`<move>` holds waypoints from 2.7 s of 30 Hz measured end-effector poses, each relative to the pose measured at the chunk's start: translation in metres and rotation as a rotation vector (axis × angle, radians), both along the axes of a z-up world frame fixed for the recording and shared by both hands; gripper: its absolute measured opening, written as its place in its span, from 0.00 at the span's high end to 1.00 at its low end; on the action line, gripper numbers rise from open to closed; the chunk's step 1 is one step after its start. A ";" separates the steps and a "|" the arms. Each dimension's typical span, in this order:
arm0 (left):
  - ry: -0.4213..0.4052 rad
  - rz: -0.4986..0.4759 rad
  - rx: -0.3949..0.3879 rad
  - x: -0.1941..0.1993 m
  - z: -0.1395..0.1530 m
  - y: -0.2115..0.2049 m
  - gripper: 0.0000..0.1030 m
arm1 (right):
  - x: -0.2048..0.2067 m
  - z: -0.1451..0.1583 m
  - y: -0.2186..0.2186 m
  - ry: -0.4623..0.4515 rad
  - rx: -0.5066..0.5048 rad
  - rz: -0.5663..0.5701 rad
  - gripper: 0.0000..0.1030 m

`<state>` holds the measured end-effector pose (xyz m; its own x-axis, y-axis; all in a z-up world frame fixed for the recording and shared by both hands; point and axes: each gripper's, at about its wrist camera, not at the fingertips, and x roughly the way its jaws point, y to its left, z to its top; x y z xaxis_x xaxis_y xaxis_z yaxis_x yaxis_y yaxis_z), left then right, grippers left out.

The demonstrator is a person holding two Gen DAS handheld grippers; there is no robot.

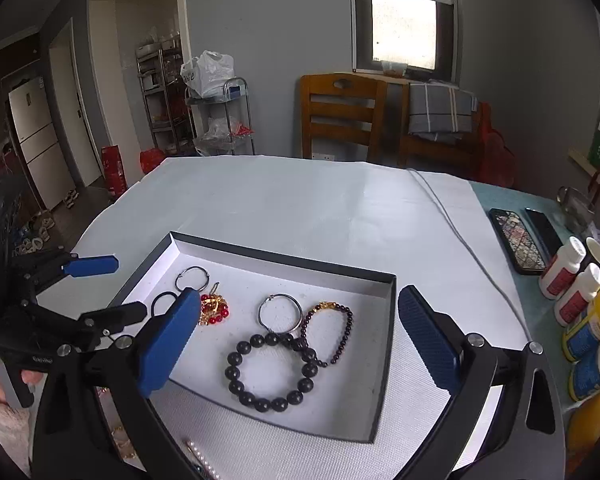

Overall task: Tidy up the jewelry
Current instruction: 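Withdraw both grippers from the box toward the remaining jewelry, then grasp the blue beaded bracelet with the right gripper while the left grasps the pink charm bracelet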

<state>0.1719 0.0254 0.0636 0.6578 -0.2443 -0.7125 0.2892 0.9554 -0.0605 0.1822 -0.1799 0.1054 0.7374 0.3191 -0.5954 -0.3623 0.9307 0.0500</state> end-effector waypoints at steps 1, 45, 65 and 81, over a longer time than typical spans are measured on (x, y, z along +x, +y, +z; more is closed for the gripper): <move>-0.006 0.008 0.002 -0.007 0.003 0.003 0.17 | -0.007 0.002 -0.003 -0.008 -0.004 -0.004 0.05; 0.060 0.031 0.111 -0.115 -0.074 0.023 0.09 | -0.139 -0.108 0.002 0.152 -0.027 0.209 0.05; 0.088 -0.003 0.088 -0.107 -0.078 0.021 0.57 | -0.134 -0.106 0.004 0.160 -0.028 0.219 0.40; 0.067 -0.050 0.142 -0.111 -0.081 0.015 0.94 | -0.128 -0.118 0.011 0.197 -0.115 0.202 0.74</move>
<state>0.0610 0.0401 -0.0171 0.5976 -0.1689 -0.7838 0.3361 0.9403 0.0536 0.0544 -0.1685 -0.0124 0.5326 0.3694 -0.7615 -0.5344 0.8445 0.0359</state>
